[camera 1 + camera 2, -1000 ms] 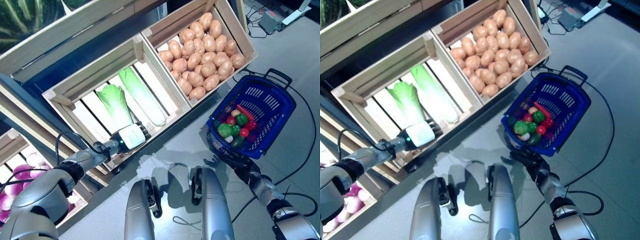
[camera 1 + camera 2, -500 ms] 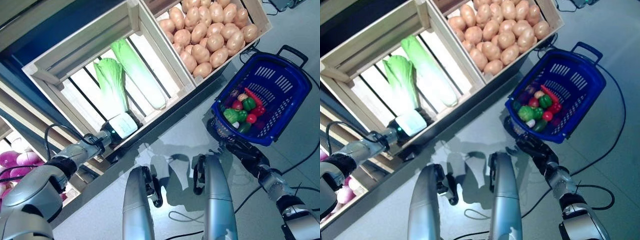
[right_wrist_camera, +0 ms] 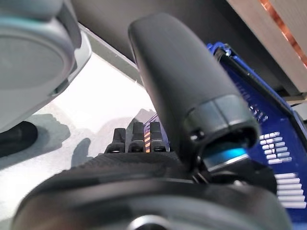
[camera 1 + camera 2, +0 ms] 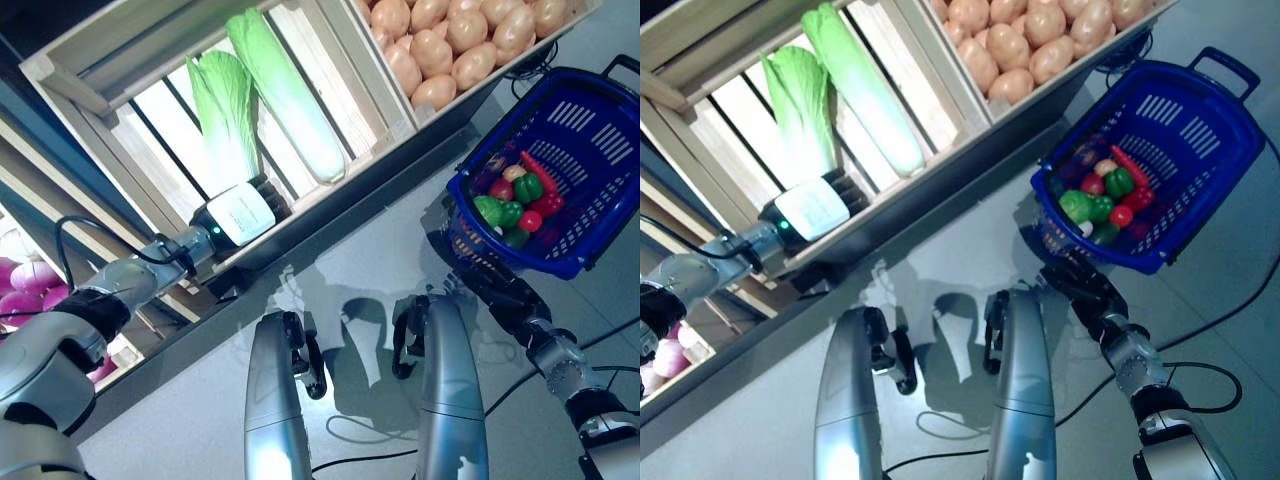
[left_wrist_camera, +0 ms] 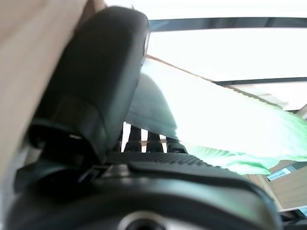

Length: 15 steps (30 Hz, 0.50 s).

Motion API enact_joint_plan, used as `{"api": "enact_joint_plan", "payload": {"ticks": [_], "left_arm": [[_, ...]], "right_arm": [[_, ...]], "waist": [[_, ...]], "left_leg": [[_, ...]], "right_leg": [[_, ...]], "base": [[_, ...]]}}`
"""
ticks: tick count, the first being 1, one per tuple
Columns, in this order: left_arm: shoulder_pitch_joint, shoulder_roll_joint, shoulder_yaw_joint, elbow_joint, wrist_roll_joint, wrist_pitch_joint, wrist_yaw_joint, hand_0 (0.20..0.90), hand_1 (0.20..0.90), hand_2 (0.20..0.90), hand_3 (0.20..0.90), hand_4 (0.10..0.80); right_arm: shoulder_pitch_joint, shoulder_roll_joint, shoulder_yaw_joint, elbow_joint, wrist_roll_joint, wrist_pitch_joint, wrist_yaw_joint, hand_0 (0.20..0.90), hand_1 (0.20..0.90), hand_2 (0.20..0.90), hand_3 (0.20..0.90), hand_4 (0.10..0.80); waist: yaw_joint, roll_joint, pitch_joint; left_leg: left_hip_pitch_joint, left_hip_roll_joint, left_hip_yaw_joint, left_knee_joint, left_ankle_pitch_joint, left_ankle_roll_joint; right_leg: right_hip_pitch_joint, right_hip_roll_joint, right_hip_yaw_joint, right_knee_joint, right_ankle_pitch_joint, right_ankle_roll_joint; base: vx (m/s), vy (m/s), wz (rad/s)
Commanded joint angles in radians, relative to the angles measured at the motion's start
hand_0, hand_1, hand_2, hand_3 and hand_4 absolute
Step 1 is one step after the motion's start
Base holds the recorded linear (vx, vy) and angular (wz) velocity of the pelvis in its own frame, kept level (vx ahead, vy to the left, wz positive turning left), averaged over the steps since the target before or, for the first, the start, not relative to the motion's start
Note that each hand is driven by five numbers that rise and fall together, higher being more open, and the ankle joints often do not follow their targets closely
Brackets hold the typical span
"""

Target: Put vegetables into the basket

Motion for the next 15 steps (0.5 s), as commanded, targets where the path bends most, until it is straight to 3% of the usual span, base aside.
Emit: {"api": "enact_joint_plan", "payload": {"ticks": [1, 2, 3, 15], "left_arm": [[-0.058, 0.086, 0.001, 0.21, 0.036, 0.135, -0.154, 0.9, 0.9, 0.9, 0.9, 0.8], [-0.06, 0.099, 0.005, 0.214, 0.029, 0.12, -0.161, 0.451, 0.451, 0.451, 0.451, 0.5], [-0.062, 0.107, 0.005, 0.216, 0.018, 0.107, -0.162, 0.3, 0.3, 0.3, 0.3, 0.4], [-0.098, 0.152, -0.05, 0.237, 0.017, -0.027, -0.105, 0.3, 0.3, 0.3, 0.3, 0.4]], "right_arm": [[0.037, -0.043, -0.134, -0.071, 0.083, -0.087, 0.012, 0.9, 0.9, 0.9, 0.9, 0.8], [0.047, -0.041, -0.141, -0.077, 0.086, -0.094, 0.025, 0.9, 0.9, 0.9, 0.9, 0.8], [0.053, -0.039, -0.146, -0.078, 0.083, -0.098, 0.034, 0.9, 0.9, 0.9, 0.9, 0.8], [0.026, -0.054, -0.161, -0.093, 0.113, -0.133, 0.044, 0.9, 0.9, 0.9, 0.9, 0.8]], "waist": [[-0.022, -0.05, -0.009], [-0.025, -0.048, -0.014], [-0.028, -0.046, -0.018], [-0.03, -0.038, -0.057]], "left_leg": [[-0.01, 0.005, 0.017, -0.023, -0.075, 0.06], [-0.013, 0.008, 0.017, -0.023, -0.073, 0.062], [-0.012, 0.01, 0.017, -0.025, -0.072, 0.062], [0.02, 0.025, 0.021, -0.052, -0.066, 0.073]], "right_leg": [[0.044, -0.02, 0.023, 0.038, -0.07, -0.024], [0.041, -0.017, 0.022, 0.039, -0.07, -0.025], [0.042, -0.015, 0.021, 0.039, -0.069, -0.025], [0.076, -0.004, 0.018, 0.019, -0.072, -0.024]], "base": [[0.015, 0.001, -0.04], [0.026, 0.011, -0.12], [0.034, 0.023, -0.23], [0.01, -0.01, -0.01]]}}
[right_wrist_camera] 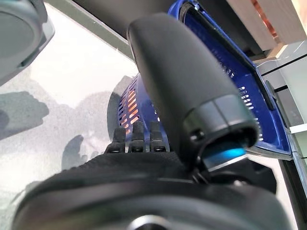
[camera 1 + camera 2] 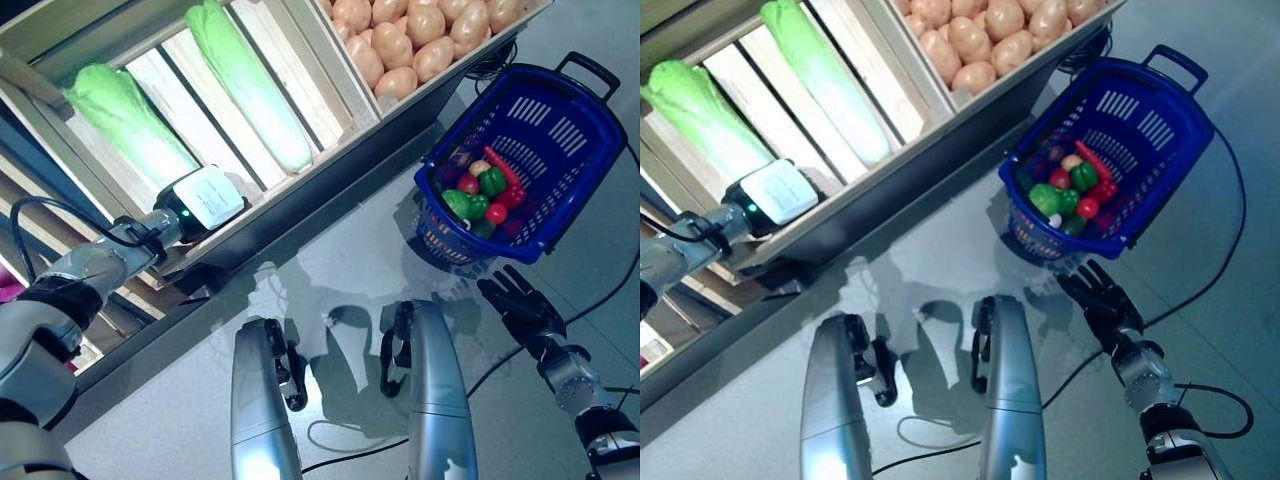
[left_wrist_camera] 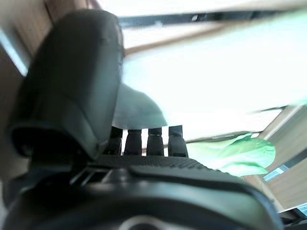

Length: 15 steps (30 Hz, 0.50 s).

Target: Put vegetables into the basket

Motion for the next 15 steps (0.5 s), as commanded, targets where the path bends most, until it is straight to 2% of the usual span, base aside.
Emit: {"api": "enact_joint_plan", "payload": {"ticks": [1, 8, 11, 13, 15], "left_arm": [[-0.042, 0.101, -0.038, 0.146, 0.009, -0.001, -0.035, 0.3, 0.3, 0.3, 0.3, 0.4], [-0.052, 0.075, -0.045, 0.137, -0.021, -0.039, 0.013, 0.3, 0.3, 0.3, 0.3, 0.4], [-0.049, 0.059, -0.045, 0.133, -0.044, -0.072, 0.102, 0.3, 0.3, 0.3, 0.3, 0.4], [-0.05, 0.054, -0.045, 0.118, -0.059, -0.078, 0.12, 0.3, 0.3, 0.3, 0.3, 0.4], [-0.045, 0.047, -0.034, 0.109, -0.064, -0.119, 0.197, 0.3, 0.3, 0.3, 0.3, 0.4]], "right_arm": [[-0.057, -0.051, -0.087, -0.078, 0.072, -0.099, 0.037, 0.9, 0.9, 0.9, 0.9, 0.8], [-0.076, -0.03, -0.065, -0.077, 0.068, -0.091, 0.038, 0.9, 0.9, 0.9, 0.9, 0.8], [-0.088, -0.021, -0.045, -0.071, 0.058, -0.101, 0.061, 0.9, 0.9, 0.9, 0.9, 0.8], [-0.087, -0.014, -0.039, -0.076, 0.051, -0.109, 0.067, 0.9, 0.9, 0.9, 0.9, 0.8], [-0.079, -0.003, -0.034, -0.081, 0.042, -0.114, 0.08, 0.9, 0.9, 0.9, 0.9, 0.8]], "waist": [[0.01, 0.01, -0.016], [0.01, 0.017, -0.042], [0.011, 0.021, -0.057], [0.011, 0.022, -0.063], [0.012, 0.023, -0.078]], "left_leg": [[0.029, -0.01, 0.055, -0.095, -0.057, 0.109], [0.137, -0.004, 0.076, -0.203, -0.025, 0.109], [0.241, -0.003, 0.098, -0.291, -0.002, 0.105], [0.284, -0.009, 0.105, -0.333, 0.01, 0.103], [0.377, -0.02, 0.123, -0.419, 0.035, 0.104]], "right_leg": [[0.051, -0.012, -0.001, -0.106, 0.051, -0.013], [0.166, -0.012, -0.019, -0.222, 0.07, -0.019], [0.269, -0.017, -0.033, -0.31, 0.088, -0.021], [0.311, -0.019, -0.037, -0.35, 0.098, -0.02], [0.396, -0.023, -0.044, -0.427, 0.119, -0.02]], "base": [[-0.008, -0.016, -0.06], [-0.004, -0.007, -0.02], [0.014, -0.015, -0.03], [0.027, -0.011, -0.04], [0.047, -0.014, -0.07]]}}
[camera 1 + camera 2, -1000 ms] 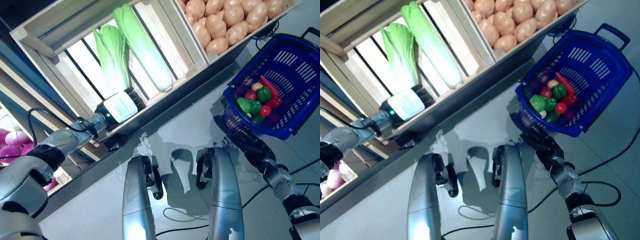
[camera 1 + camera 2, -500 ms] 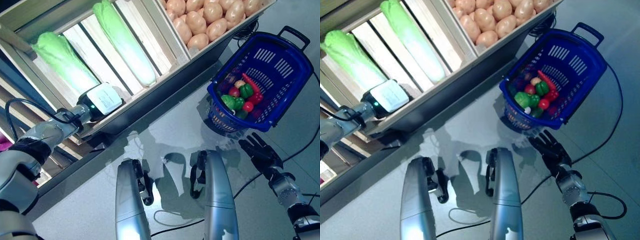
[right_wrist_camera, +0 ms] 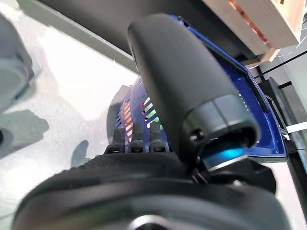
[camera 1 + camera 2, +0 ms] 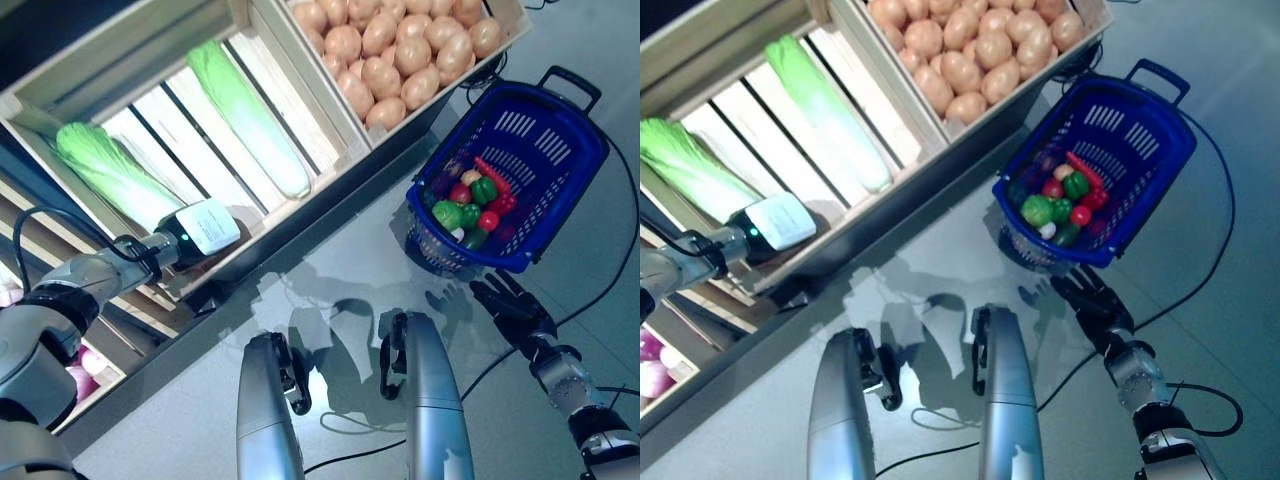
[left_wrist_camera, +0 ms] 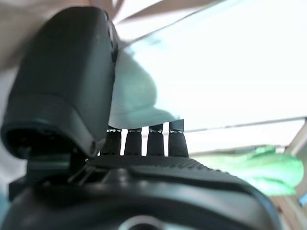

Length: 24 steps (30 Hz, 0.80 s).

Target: Put vegetables into the basket

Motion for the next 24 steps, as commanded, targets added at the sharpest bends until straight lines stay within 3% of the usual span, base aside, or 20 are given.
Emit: {"api": "enact_joint_plan", "payload": {"ticks": [1, 8, 15, 19, 22, 23, 24], "left_arm": [[-0.066, 0.052, 0.07, 0.026, -0.068, 0.006, 0.162, 0.3, 0.3, 0.3, 0.3, 0.4], [-0.08, 0.071, 0.108, -0.079, -0.182, -0.05, 0.244, 0.3, 0.3, 0.3, 0.3, 0.4], [-0.005, 0.054, 0.264, -0.184, -0.394, -0.134, 0.339, 0.3, 0.3, 0.3, 0.3, 0.4], [0.092, 0.009, 0.397, -0.26, -0.625, -0.262, 0.215, 0.3, 0.3, 0.3, 0.3, 0.4], [0.167, -0.034, 0.493, -0.318, -0.783, -0.289, 0.104, 0.3, 0.3, 0.3, 0.3, 0.4], [0.21, -0.063, 0.547, -0.33, -0.857, -0.316, 0.069, 0.3, 0.3, 0.3, 0.3, 0.4], [0.284, -0.136, 0.633, -0.349, -0.933, -0.366, -0.006, 0.3, 0.3, 0.3, 0.3, 0.4]], "right_arm": [[-0.08, -0.034, -0.073, -0.1, 0.044, -0.13, 0.083, 0.9, 0.9, 0.9, 0.9, 0.8], [-0.029, -0.006, -0.092, -0.117, 0.023, -0.129, 0.086, 0.9, 0.9, 0.9, 0.9, 0.8], [0.049, 0.051, -0.097, -0.171, -0.06, -0.147, 0.092, 0.9, 0.9, 0.9, 0.9, 0.8], [0.083, 0.083, -0.056, -0.231, -0.192, -0.23, 0.11, 0.9, 0.9, 0.9, 0.9, 0.8], [0.091, 0.09, -0.011, -0.29, -0.312, -0.299, 0.108, 0.9, 0.9, 0.9, 0.9, 0.8], [0.094, 0.091, 0.008, -0.319, -0.375, -0.336, 0.103, 0.9, 0.9, 0.9, 0.9, 0.8], [0.091, 0.097, 0.036, -0.365, -0.461, -0.381, 0.075, 0.9, 0.9, 0.9, 0.9, 0.8]], "waist": [[-0.002, 0.013, -0.081], [0.01, 0.012, -0.108], [0.021, -0.002, -0.127], [0.027, -0.009, -0.145], [0.033, -0.013, -0.158], [0.037, -0.014, -0.162], [0.048, -0.021, -0.182]], "left_leg": [[0.136, -0.027, 0.068, -0.182, 0.017, 0.128], [0.333, -0.035, 0.099, -0.361, 0.046, 0.129], [0.511, -0.048, 0.118, -0.515, 0.085, 0.117], [0.621, -0.07, 0.126, -0.652, 0.14, 0.108], [0.686, -0.08, 0.123, -0.739, 0.178, 0.101], [0.72, -0.086, 0.119, -0.783, 0.199, 0.099], [0.769, -0.096, 0.115, -0.854, 0.23, 0.095]], "right_leg": [[0.172, -0.036, -0.012, -0.2, 0.091, -0.032], [0.35, -0.054, -0.026, -0.36, 0.128, -0.02], [0.519, -0.066, -0.054, -0.498, 0.171, 0.003], [0.629, -0.047, -0.068, -0.624, 0.208, 0.011], [0.7, -0.027, -0.079, -0.721, 0.236, 0.015], [0.737, -0.02, -0.087, -0.768, 0.252, 0.017], [0.792, -0.008, -0.103, -0.848, 0.274, 0.019]], "base": [[0.061, -0.018, -0.1], [0.047, -0.026, -0.02], [0.05, -0.052, 0.03], [0.061, -0.061, 0.02], [0.043, -0.061, -0.11], [0.08, -0.101, -0.11], [0.075, -0.088, -0.09]]}}
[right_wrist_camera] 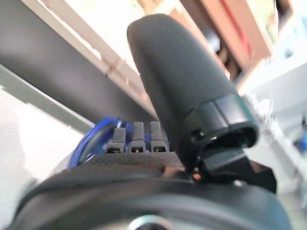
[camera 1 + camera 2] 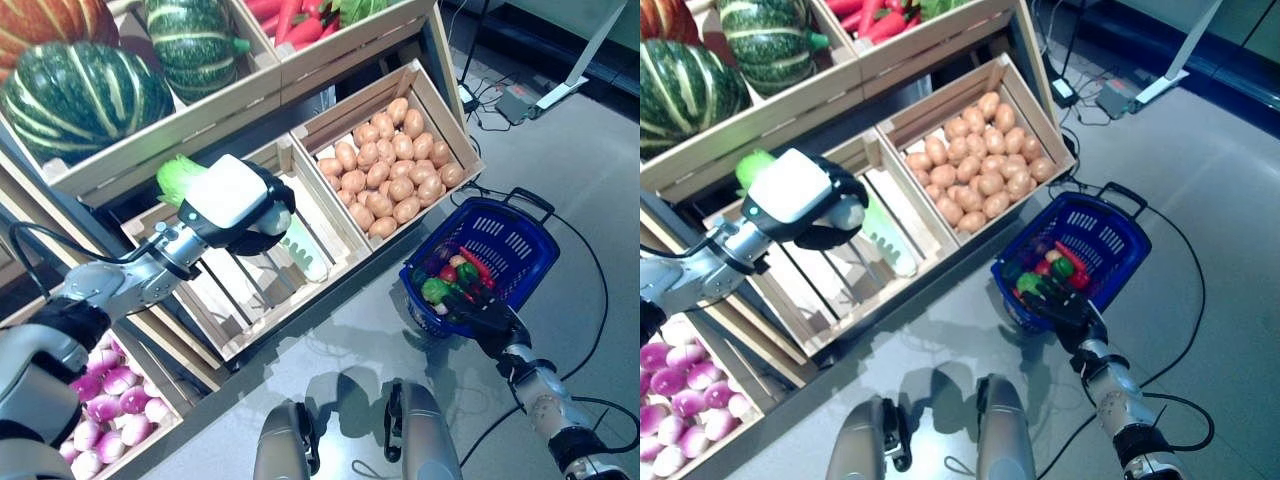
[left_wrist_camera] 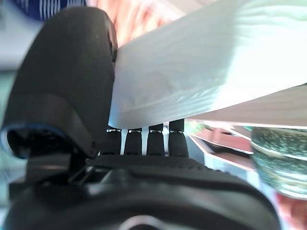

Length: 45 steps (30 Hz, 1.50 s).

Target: Put vegetables into the basket

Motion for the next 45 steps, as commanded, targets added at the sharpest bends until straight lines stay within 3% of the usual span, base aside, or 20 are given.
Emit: {"api": "enact_joint_plan", "payload": {"ticks": [1, 4, 7, 8, 13, 15, 27, 38, 45], "left_arm": [[0.056, -0.078, 0.205, -0.065, -0.277, -0.081, -0.094, 0.3, 0.3, 0.3, 0.3, 0.4], [0.159, -0.206, 0.317, -0.119, -0.503, -0.121, -0.294, 0.3, 0.3, 0.3, 0.3, 0.4], [0.217, -0.34, 0.382, -0.157, -0.768, -0.075, -0.493, 0.3, 0.3, 0.3, 0.3, 0.4], [0.245, -0.42, 0.386, -0.187, -0.834, -0.041, -0.555, 0.3, 0.3, 0.3, 0.3, 0.4], [0.286, -0.521, 0.395, -0.262, -0.997, 0.04, -0.66, 0.3, 0.3, 0.3, 0.3, 0.4], [0.284, -0.569, 0.385, -0.285, -1.041, 0.084, -0.688, 0.3, 0.3, 0.3, 0.3, 0.4], [0.262, -0.631, 0.322, -0.288, -1.071, 0.172, -0.736, 0.3, 0.3, 0.3, 0.3, 0.4], [0.254, -0.618, 0.28, -0.272, -1.102, 0.181, -0.781, 0.3, 0.3, 0.3, 0.3, 0.4], [0.247, -0.611, 0.261, -0.247, -1.134, 0.176, -0.813, 0.3, 0.3, 0.3, 0.3, 0.4]], "right_arm": [[-0.032, 0.011, 0.016, -0.135, -0.168, -0.242, 0.033, 0.9, 0.9, 0.9, 0.9, 0.8], [-0.062, 0.015, 0.038, -0.187, -0.259, -0.273, 0.0, 0.9, 0.9, 0.9, 0.9, 0.8], [-0.121, 0.013, 0.066, -0.211, -0.342, -0.263, -0.008, 0.9, 0.9, 0.9, 0.9, 0.8], [-0.162, 0.01, 0.084, -0.222, -0.378, -0.25, -0.023, 0.9, 0.9, 0.9, 0.9, 0.8], [-0.247, -0.01, 0.094, -0.282, -0.35, -0.155, -0.014, 0.9, 0.9, 0.9, 0.9, 0.8], [-0.301, -0.007, 0.097, -0.298, -0.331, -0.077, -0.001, 0.9, 0.9, 0.9, 0.9, 0.8], [-0.397, 0.004, 0.134, -0.305, -0.244, 0.2, 0.111, 0.9, 0.9, 0.9, 0.9, 0.8], [-0.457, -0.028, 0.241, -0.257, -0.139, 0.463, 0.382, 0.9, 0.9, 0.9, 0.9, 0.8], [-0.477, -0.022, 0.241, -0.214, 0.005, 0.536, 0.537, 0.9, 0.9, 0.9, 0.9, 0.8]], "waist": [[0.029, -0.005, -0.14], [0.046, -0.013, -0.168], [0.058, -0.019, -0.202], [0.066, -0.021, -0.225], [0.082, -0.028, -0.256], [0.088, -0.034, -0.272], [0.09, -0.051, -0.303], [0.103, -0.067, -0.307], [0.111, -0.073, -0.312]], "left_leg": [[0.118, -0.055, 0.029, -0.224, 0.068, 0.118], [0.235, -0.077, 0.04, -0.382, 0.132, 0.102], [0.346, -0.099, 0.046, -0.544, 0.188, 0.091], [0.398, -0.11, 0.043, -0.625, 0.217, 0.083], [0.469, -0.13, 0.024, -0.759, 0.267, 0.078], [0.505, -0.139, 0.019, -0.825, 0.284, 0.079], [0.55, -0.162, 0.004, -0.89, 0.28, 0.091], [0.565, -0.168, 0.002, -0.89, 0.269, 0.091], [0.571, -0.17, -0.003, -0.89, 0.266, 0.09]], "right_leg": [[0.167, -0.022, -0.024, -0.283, 0.146, -0.01], [0.292, 0.012, -0.051, -0.45, 0.192, 0.002], [0.413, 0.047, -0.062, -0.624, 0.241, 0.011], [0.473, 0.068, -0.065, -0.709, 0.264, 0.013], [0.546, 0.098, -0.067, -0.83, 0.315, 0.016], [0.582, 0.112, -0.068, -0.892, 0.342, 0.017], [0.638, 0.14, -0.061, -0.986, 0.383, 0.015], [0.652, 0.144, -0.067, -0.986, 0.373, 0.011], [0.66, 0.144, -0.075, -0.986, 0.37, 0.01]], "base": [[0.098, -0.087, -0.05], [0.101, -0.066, -0.01], [0.146, -0.059, 0.03], [0.112, -0.048, 0.07], [0.059, -0.03, -0.02], [0.039, -0.019, 0.04], [0.036, 0.002, 0.04], [0.003, 0.0, 0.0], [0.0, 0.0, 0.0]]}}
